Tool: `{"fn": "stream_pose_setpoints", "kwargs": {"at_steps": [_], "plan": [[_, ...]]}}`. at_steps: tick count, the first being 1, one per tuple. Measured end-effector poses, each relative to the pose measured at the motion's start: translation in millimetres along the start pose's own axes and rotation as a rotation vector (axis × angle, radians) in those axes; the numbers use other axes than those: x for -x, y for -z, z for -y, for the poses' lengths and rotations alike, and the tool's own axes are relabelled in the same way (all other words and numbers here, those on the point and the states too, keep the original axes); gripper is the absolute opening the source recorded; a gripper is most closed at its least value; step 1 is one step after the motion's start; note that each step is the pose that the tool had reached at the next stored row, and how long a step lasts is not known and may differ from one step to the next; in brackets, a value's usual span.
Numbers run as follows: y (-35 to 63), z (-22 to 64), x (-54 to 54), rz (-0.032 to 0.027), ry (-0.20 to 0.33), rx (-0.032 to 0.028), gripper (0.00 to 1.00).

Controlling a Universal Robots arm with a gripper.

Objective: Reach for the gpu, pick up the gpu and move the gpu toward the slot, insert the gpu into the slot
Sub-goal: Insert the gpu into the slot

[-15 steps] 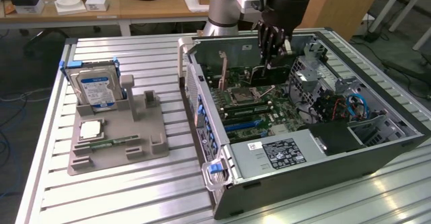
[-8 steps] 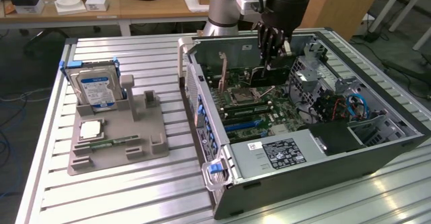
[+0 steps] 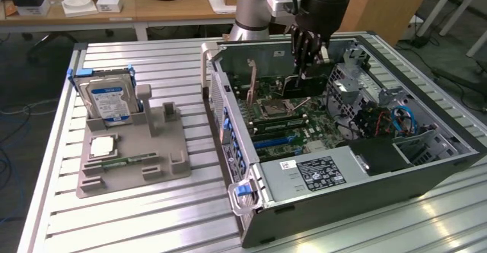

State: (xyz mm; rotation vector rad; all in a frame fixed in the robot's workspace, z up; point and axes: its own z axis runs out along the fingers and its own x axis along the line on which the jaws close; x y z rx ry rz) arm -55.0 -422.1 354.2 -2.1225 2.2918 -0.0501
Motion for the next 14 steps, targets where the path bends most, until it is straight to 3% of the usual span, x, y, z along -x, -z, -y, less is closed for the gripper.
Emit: {"fn": "stream_pose_setpoints", "kwargs": {"at_steps": [14], "plan": [[-10.8, -0.2, -2.8, -0.0001, 0.0, 0.0, 0.26]]}}
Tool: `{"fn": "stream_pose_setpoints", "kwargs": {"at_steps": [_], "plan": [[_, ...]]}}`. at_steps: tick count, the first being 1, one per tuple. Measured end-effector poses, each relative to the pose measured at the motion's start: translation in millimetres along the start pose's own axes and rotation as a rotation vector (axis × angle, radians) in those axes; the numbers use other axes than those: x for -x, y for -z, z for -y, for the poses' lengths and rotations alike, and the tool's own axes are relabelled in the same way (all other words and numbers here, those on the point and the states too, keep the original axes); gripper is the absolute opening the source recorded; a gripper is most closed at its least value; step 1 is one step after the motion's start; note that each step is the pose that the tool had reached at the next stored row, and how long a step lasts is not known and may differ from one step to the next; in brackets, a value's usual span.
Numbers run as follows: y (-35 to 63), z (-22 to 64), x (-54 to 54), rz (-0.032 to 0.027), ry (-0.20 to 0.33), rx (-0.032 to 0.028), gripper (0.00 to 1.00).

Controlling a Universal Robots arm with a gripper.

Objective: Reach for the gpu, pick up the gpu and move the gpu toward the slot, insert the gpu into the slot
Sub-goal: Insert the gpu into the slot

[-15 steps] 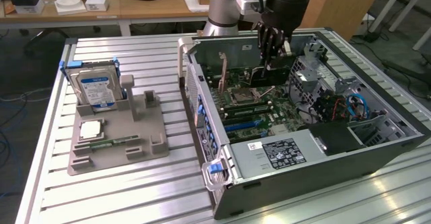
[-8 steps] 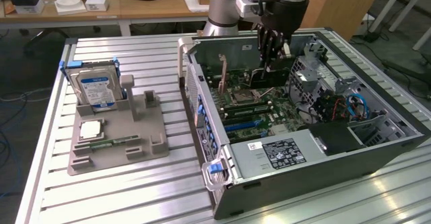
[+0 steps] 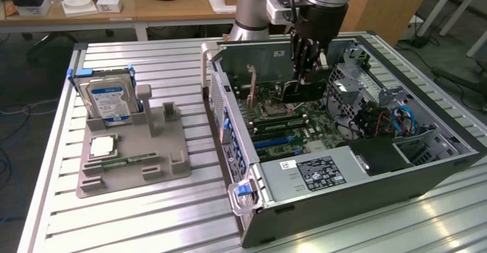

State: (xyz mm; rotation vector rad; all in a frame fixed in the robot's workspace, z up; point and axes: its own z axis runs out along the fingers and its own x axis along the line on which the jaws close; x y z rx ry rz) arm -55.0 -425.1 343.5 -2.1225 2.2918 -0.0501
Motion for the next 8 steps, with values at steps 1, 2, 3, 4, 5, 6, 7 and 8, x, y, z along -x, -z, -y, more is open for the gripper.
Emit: {"fn": "stream_pose_setpoints", "kwargs": {"at_steps": [1, 2, 3, 4, 5, 6, 7, 8], "plan": [[-0.5, 0.0, -0.1, 0.0001, 0.0, 0.0, 0.26], [-1.0, 0.0, -0.2, 0.0001, 0.0, 0.0, 0.26], [-1.6, 0.0, -0.3, 0.0, 0.0, -0.0002, 0.26], [-2.5, 0.0, -0.4, 0.0, 0.0, -0.0008, 0.26], [-3.3, 0.0, -0.3, -0.0008, 0.0, -0.0014, 0.26], [-4.3, -0.1, -0.4, -0.0011, 0.0, -0.0026, 0.26], [-5.6, -0.2, -0.4, -0.001, 0.0, -0.0034, 0.26], [-7.1, -0.4, -0.6, -0.0008, 0.001, -0.0037, 0.26]]}}
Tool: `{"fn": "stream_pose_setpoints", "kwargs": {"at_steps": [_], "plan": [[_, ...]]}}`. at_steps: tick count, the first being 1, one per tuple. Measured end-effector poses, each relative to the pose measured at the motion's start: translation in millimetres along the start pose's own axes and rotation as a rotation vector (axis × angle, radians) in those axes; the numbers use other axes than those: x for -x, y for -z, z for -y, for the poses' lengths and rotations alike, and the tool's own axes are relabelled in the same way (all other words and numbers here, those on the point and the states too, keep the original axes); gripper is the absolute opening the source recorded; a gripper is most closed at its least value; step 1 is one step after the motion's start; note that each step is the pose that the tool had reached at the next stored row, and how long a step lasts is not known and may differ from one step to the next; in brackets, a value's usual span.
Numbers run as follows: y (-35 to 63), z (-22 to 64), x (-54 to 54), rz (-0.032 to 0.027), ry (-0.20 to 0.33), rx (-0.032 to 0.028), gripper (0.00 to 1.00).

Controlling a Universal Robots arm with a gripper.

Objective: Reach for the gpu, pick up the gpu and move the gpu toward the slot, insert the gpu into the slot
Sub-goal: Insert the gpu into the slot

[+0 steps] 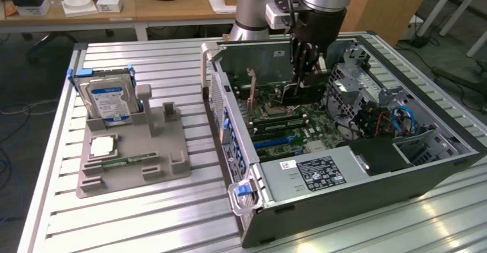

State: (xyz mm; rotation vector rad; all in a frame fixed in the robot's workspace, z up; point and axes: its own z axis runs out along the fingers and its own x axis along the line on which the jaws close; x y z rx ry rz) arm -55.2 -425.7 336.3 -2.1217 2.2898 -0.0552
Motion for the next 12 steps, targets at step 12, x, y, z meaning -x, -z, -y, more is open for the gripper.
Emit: {"fn": "stream_pose_setpoints", "kwargs": {"at_steps": [12], "plan": [[-17.4, -0.7, -3.5, -0.0004, 0.0, 0.0041, 0.26]]}}
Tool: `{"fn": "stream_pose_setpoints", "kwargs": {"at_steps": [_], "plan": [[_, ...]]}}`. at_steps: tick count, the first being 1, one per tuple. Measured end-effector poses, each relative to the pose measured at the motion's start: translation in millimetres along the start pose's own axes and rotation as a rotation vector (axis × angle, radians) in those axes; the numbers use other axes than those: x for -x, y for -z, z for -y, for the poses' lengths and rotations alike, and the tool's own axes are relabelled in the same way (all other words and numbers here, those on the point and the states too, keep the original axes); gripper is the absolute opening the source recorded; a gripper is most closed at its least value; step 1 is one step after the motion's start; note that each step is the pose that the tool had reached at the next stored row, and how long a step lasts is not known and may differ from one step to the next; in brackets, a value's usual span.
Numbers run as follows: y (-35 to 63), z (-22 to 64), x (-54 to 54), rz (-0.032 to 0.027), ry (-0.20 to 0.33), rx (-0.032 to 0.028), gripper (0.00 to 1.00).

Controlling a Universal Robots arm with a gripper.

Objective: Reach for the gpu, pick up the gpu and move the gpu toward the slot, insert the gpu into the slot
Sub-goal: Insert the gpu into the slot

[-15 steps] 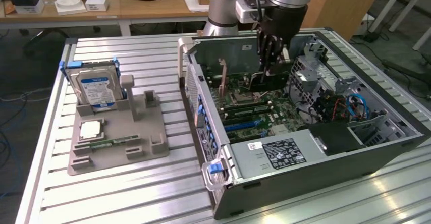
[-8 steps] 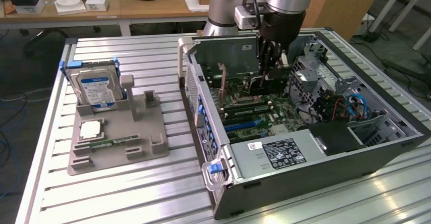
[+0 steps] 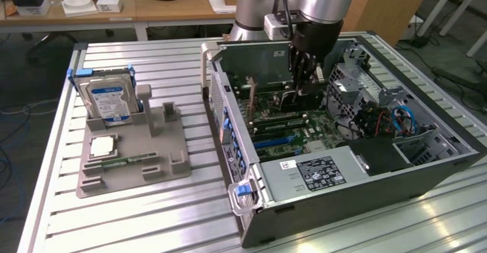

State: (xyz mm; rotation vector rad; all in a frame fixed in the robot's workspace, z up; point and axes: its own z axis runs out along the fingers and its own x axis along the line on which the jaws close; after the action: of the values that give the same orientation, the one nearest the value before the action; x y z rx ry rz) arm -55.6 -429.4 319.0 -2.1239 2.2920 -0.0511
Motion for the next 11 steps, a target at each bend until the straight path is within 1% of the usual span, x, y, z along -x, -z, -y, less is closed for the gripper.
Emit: {"fn": "stream_pose_setpoints", "kwargs": {"at_steps": [3, 5, 6, 9, 11], "plan": [[-4.9, -1.2, 0.0, -0.0001, 0.0, 0.0012, 0.26], [-6.7, -1.4, -0.2, -0.0007, 0.0, 0.0033, 0.26], [-7.6, -1.4, -0.3, -0.0013, 0.0, 0.0039, 0.26], [-9.4, -1.4, -2.2, -0.006, 0.0, 0.005, 0.26], [-10.4, -1.3, -4.5, -0.0066, 0.0, 0.0048, 0.26]]}}
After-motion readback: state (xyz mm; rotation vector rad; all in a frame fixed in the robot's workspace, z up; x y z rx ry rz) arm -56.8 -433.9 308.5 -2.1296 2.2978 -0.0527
